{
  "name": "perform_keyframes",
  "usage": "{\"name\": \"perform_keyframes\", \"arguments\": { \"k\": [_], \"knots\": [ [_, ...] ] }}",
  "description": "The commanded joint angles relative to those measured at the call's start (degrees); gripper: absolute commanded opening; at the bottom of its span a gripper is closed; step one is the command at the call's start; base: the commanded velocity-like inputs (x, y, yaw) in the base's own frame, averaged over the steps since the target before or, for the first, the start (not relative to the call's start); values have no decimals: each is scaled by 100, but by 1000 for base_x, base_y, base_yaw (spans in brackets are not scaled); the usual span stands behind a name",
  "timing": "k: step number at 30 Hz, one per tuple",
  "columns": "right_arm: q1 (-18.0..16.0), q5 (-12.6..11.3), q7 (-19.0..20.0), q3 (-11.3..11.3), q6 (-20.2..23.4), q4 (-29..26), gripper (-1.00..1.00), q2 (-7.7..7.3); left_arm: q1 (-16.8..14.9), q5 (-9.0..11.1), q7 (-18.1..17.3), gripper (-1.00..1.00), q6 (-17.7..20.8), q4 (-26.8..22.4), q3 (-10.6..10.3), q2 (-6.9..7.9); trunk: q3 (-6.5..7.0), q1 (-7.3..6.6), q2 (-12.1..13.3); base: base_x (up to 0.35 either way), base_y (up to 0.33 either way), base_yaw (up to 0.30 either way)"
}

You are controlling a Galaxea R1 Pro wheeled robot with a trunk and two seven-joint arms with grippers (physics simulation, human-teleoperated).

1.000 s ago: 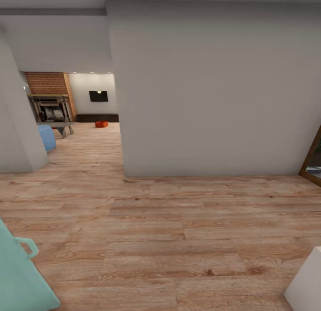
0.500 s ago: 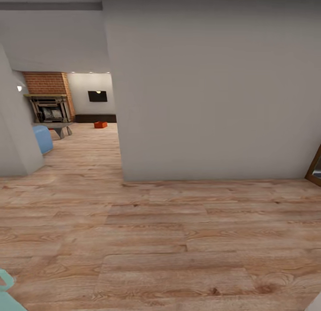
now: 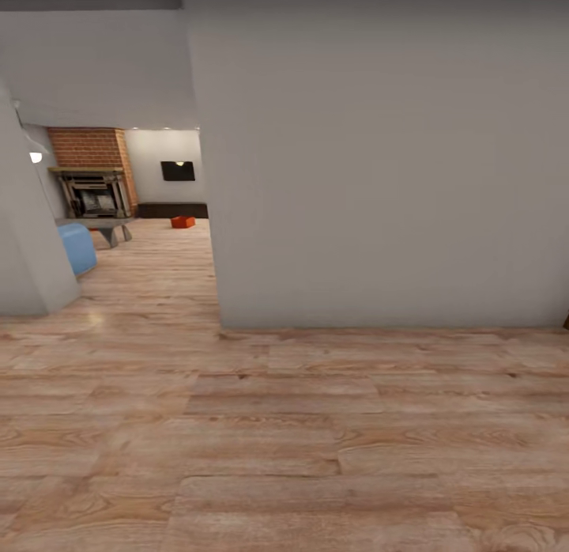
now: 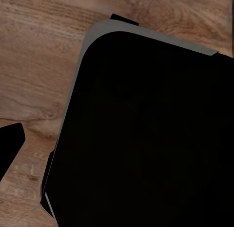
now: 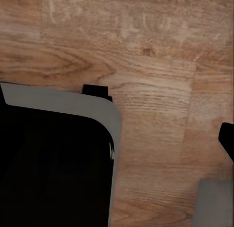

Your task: Move the two storage containers from the living room to the garage. In the garage, place one container on the floor and stack the other container on top of it (either order is fine).

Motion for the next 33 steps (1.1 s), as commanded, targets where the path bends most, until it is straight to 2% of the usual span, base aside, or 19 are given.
{"name": "perform_keyframes", "arguments": {
  "k": [1, 7, 33],
  "knots": [
    [-7, -55, -2, 49, -35, 18, 100, 2, 0, 16, 6, 100, -13, -2, 0, -1, -5, 3, -2, 325, 0, 260],
    [-7, -41, -3, 50, -35, 18, 100, 2, 0, 18, 6, 100, -14, 0, 0, -1, -5, 3, -2, 325, 0, 163],
    [-7, -32, -3, 51, -31, 18, 100, 21, -1, 24, 6, 100, -23, 1, 0, -1, -5, 3, -2, 325, 0, 10]
  ]
}}
